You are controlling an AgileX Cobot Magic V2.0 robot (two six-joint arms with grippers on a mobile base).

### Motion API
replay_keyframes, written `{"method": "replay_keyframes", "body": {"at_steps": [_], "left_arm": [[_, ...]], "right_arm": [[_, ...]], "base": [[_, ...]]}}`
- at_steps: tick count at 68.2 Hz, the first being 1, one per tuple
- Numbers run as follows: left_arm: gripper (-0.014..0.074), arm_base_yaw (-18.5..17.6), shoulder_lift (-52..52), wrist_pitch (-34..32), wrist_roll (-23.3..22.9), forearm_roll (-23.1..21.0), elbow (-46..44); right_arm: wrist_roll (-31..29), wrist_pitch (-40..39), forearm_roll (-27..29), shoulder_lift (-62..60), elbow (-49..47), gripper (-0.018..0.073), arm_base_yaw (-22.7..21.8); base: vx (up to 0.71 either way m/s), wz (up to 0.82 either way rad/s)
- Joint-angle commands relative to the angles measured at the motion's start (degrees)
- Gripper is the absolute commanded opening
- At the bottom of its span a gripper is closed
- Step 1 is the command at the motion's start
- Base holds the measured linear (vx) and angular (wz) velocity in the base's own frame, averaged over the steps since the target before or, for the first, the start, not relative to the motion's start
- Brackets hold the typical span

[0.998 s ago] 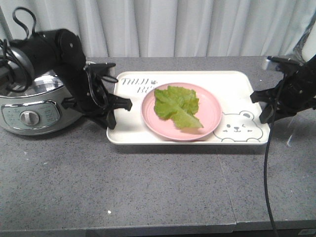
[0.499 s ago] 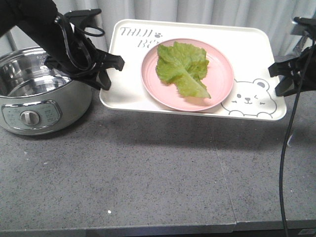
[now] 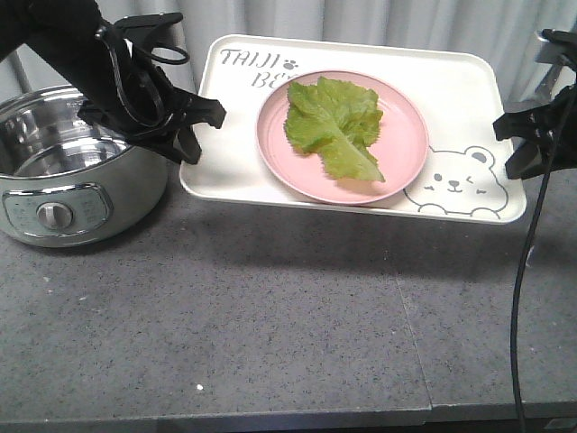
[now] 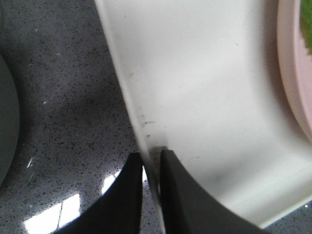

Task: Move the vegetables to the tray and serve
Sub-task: 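Hold the tray level with both grippers while the base starts moving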

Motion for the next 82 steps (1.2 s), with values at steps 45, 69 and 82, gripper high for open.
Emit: {"method": "replay_keyframes", "body": {"at_steps": [45, 69, 82], "left_arm": [[-0.0007, -2.4, -3.2, -3.4, -1.4, -11.3, -2.0], [-0.0007, -2.4, -3.2, -3.4, -2.9, -10.9, -2.0], [-0.0007, -2.3, -3.0, -3.4, -3.5, -10.6, -1.3]], "right_arm": [[1.8, 4.1, 10.9, -3.0, -1.7, -0.0006, 1.5], [3.7, 4.1, 9.8, -3.0, -1.7, -0.0006, 1.5], [4.8, 4.1, 7.8, -3.0, -1.7, -0.0006, 1.6]], "base": [[0.0, 0.0], [0.0, 0.0], [0.0, 0.0]]}}
